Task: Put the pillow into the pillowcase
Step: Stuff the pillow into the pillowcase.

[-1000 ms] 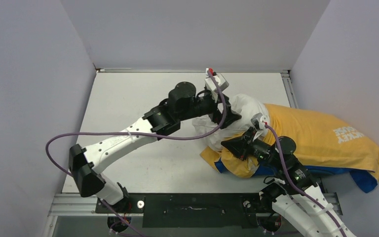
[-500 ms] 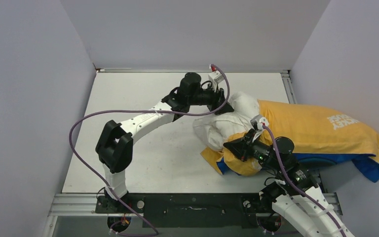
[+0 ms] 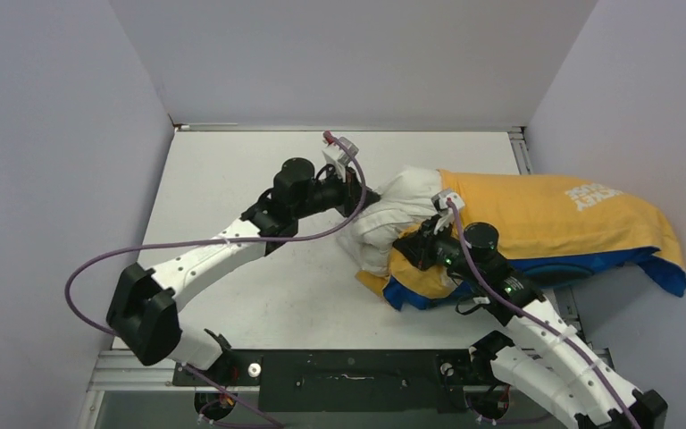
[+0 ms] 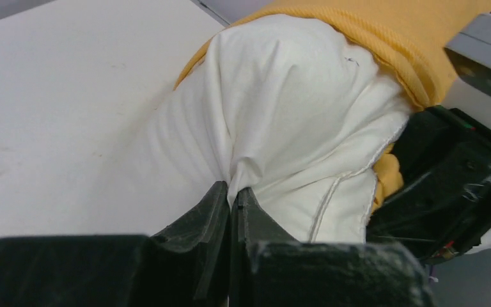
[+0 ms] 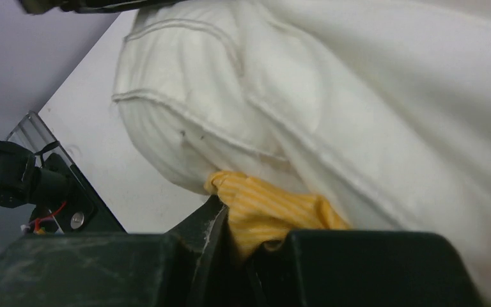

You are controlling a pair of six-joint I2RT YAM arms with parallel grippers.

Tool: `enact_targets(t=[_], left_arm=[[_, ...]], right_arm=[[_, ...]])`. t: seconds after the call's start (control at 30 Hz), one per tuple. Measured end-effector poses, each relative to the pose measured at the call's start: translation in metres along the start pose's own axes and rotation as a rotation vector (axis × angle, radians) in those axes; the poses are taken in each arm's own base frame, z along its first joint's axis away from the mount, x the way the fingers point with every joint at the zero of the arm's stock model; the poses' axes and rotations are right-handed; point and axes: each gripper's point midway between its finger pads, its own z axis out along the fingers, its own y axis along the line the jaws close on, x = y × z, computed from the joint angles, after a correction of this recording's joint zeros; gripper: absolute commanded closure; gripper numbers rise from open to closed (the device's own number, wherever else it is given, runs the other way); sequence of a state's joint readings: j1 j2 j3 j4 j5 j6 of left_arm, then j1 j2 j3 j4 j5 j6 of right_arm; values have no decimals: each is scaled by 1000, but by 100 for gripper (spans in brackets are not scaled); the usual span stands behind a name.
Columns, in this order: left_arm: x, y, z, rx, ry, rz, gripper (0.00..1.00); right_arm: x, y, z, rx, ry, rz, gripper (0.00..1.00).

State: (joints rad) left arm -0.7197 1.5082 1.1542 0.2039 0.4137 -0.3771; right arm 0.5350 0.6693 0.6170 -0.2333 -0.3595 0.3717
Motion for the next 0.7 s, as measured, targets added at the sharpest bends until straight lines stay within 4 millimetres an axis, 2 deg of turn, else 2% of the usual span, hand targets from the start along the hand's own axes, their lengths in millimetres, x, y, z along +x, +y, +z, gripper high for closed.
enact_targets(t=[0.13, 0.3, 0.43, 0.5, 0.57, 0.6, 0.67, 0.7], left_arm=[[-7, -2, -33, -141, -47, 55, 100], [-5, 4, -78, -347, -109, 107, 100], [-9, -1, -106, -443, -165, 127, 100], [-11, -5, -113, -472, -185, 132, 100], [-11, -10, -114, -487, -196, 135, 98], [-9, -14, -113, -488, -195, 139, 87], [-3, -18, -110, -491, -186, 144, 55], [0, -21, -108, -482, -176, 145, 47]], right_arm=[[1, 6, 42, -67, 75, 26, 95], [4, 31, 92, -204, 194, 40, 95], [1, 62, 114, -300, 236, -6, 95], [1, 75, 120, -339, 248, -30, 95], [2, 78, 121, -348, 252, -44, 95], [4, 77, 121, -345, 257, -46, 95], [9, 72, 119, -325, 262, -45, 95], [14, 68, 114, -309, 266, -42, 95]])
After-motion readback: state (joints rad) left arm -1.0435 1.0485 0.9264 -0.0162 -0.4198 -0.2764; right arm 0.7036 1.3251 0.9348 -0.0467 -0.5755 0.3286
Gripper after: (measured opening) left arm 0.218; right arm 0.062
